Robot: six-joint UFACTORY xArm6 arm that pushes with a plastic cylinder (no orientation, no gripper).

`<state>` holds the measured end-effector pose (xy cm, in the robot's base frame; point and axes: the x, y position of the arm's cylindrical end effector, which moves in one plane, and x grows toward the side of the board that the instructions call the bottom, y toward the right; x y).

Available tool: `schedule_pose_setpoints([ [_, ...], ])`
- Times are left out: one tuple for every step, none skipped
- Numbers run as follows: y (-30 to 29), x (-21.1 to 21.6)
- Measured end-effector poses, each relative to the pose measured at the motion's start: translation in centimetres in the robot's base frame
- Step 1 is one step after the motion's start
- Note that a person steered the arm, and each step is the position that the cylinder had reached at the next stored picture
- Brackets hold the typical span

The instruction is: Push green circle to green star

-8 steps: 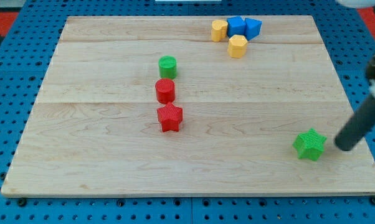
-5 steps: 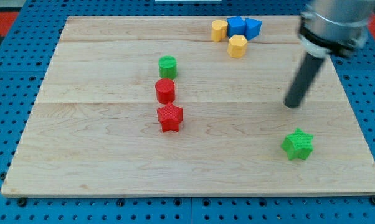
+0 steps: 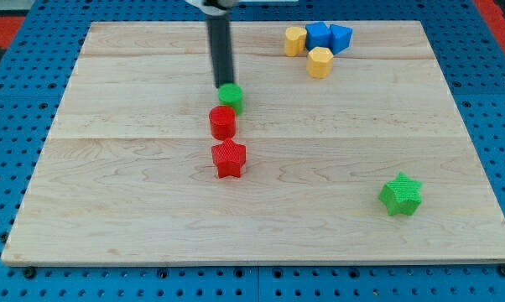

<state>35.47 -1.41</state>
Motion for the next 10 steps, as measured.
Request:
schedule_pose_setpoints([
  [3.5,1.2],
  [-2.3,-2.7],
  [-7.5,-2.7],
  [-6.9,2.0],
  [-1.6,2.2],
  [-1.5,2.2],
  [-1.5,2.2],
  [-1.5,2.2],
  [-0.3,2.1],
  [6.0,7.4],
])
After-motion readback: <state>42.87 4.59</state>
